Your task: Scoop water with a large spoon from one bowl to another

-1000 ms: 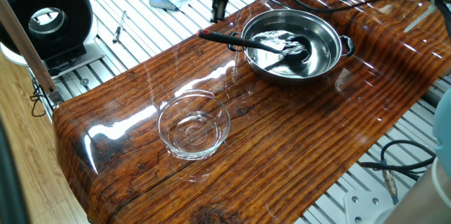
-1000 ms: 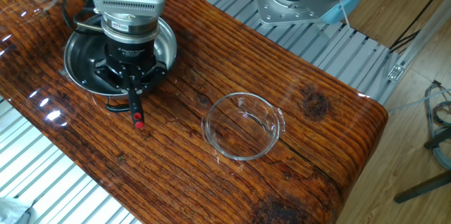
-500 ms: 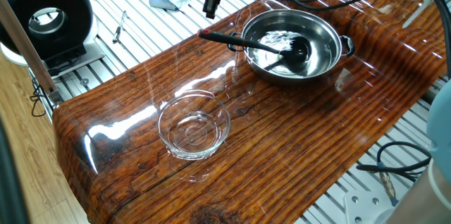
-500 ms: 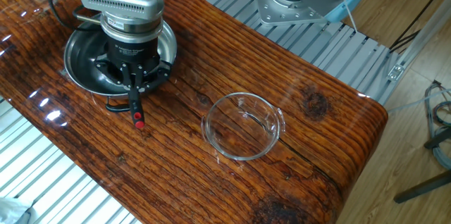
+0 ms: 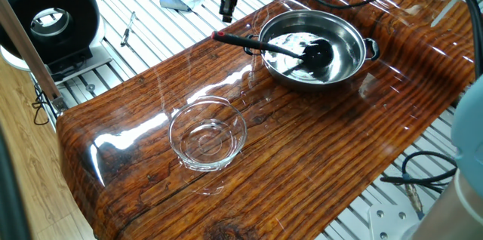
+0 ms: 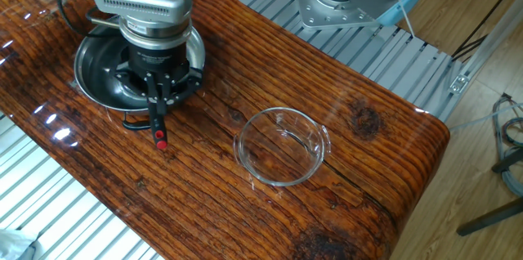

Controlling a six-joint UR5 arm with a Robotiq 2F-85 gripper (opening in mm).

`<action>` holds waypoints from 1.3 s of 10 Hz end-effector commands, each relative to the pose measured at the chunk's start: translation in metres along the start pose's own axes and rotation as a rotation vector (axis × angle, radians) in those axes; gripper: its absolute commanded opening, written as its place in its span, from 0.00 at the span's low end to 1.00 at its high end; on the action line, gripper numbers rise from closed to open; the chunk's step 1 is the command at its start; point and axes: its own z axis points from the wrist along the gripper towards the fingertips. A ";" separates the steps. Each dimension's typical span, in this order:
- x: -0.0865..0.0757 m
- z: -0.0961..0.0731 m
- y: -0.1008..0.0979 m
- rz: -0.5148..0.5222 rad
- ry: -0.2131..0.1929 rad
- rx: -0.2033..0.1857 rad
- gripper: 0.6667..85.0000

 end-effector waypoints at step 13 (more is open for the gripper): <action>0.010 0.078 -0.019 -0.231 -0.173 -0.039 0.66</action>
